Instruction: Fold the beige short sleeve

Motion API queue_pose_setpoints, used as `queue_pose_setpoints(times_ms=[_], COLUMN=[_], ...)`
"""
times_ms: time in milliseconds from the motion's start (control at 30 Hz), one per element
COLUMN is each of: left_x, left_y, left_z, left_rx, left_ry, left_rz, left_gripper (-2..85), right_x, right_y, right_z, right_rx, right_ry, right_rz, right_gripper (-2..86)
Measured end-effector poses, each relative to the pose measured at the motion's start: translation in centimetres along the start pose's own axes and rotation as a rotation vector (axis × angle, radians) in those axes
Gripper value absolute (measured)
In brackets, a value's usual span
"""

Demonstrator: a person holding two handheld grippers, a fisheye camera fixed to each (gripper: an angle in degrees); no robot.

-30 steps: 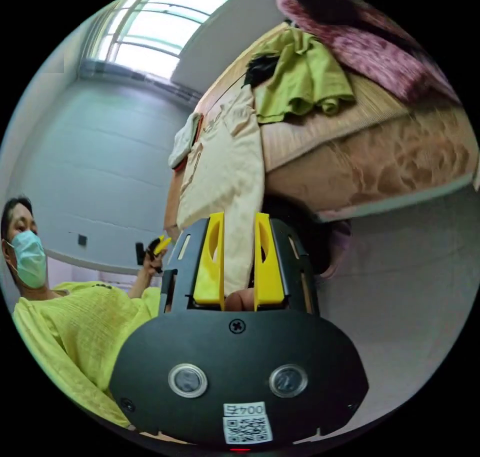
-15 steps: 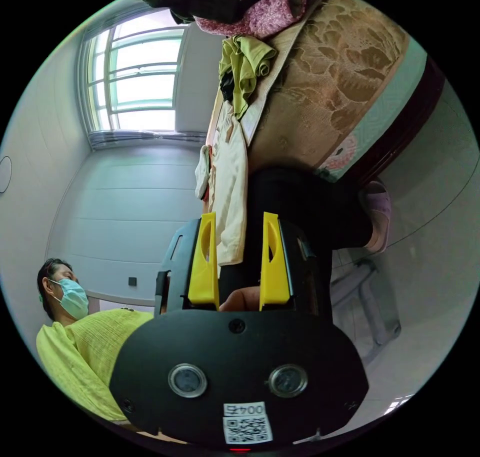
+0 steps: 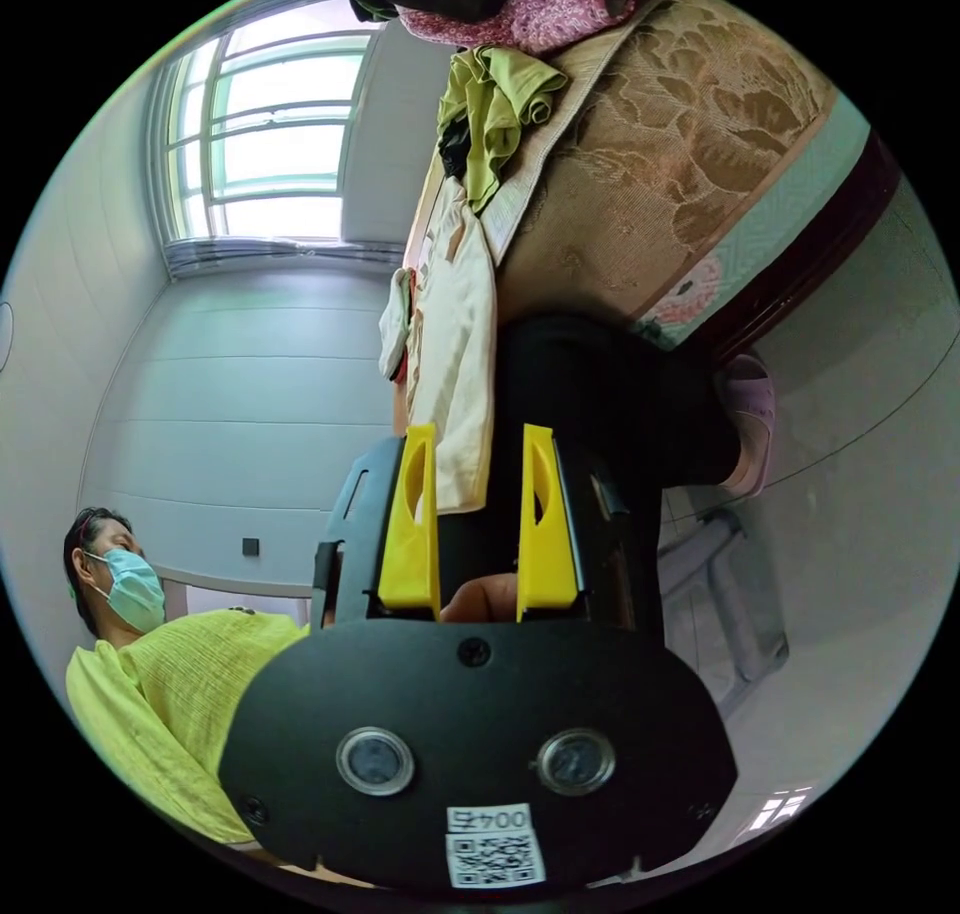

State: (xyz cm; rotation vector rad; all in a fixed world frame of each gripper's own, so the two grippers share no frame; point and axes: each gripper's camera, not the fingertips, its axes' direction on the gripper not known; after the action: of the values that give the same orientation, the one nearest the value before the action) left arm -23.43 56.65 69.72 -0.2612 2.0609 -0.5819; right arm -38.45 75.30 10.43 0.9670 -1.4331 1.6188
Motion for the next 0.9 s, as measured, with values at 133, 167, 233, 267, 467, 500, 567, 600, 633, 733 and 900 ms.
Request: queue_pose_setpoints(times_ms=[133, 167, 233, 267, 467, 500, 567, 600, 633, 733, 900], left_x=[0.8, 0.9, 1.1, 1.1, 0.9, 0.9, 0.6, 0.4, 0.5, 0.9, 0.5], left_y=[0.4, 0.5, 0.7, 0.7, 1.6, 1.7, 1.6, 1.5, 1.3, 1.3, 2.2], left_z=[-0.4, -0.4, -0.4, -0.4, -0.3, -0.3, 0.0, 0.3, 0.7, 1.3, 1.0], left_rx=[0.002, 0.001, -0.004, -0.005, 0.014, 0.019, 0.022, 0.021, 0.017, 0.002, 0.054], left_ry=[-0.004, -0.004, -0.009, -0.007, 0.047, 0.041, 0.04, 0.046, 0.046, 0.011, 0.01], left_rz=[0.012, 0.012, 0.005, 0.002, -0.014, -0.015, -0.029, -0.036, -0.036, -0.025, -0.054], left_gripper=[17.8, 17.7, 17.0, 16.8, 14.6, 14.3, 13.9, 13.7, 13.5, 12.2, 5.6], right_x=[-1.0, -1.3, -1.8, -2.0, -2.8, -2.9, -3.1, -3.1, -3.1, -3.5, -4.3], right_y=[0.4, 0.5, 0.6, 0.7, 1.1, 1.2, 1.2, 1.2, 1.2, 1.1, 1.2], right_z=[0.1, 0.2, 0.3, 0.5, 1.3, 1.3, 1.8, 2.0, 2.2, 2.7, 3.5], right_rx=[-0.003, -0.004, -0.006, -0.01, -0.022, -0.02, -0.021, -0.021, -0.023, -0.017, -0.029], right_ry=[-0.018, -0.025, -0.032, -0.036, -0.081, -0.081, -0.078, -0.078, -0.08, -0.08, -0.08], right_rz=[0.001, 0.0, -0.004, -0.007, -0.005, -0.005, 0.0, 0.002, 0.006, 0.01, -0.002], right_gripper=[12.5, 12.5, 12.5, 12.4, 11.0, 11.0, 10.8, 10.8, 10.8, 11.0, 12.2])
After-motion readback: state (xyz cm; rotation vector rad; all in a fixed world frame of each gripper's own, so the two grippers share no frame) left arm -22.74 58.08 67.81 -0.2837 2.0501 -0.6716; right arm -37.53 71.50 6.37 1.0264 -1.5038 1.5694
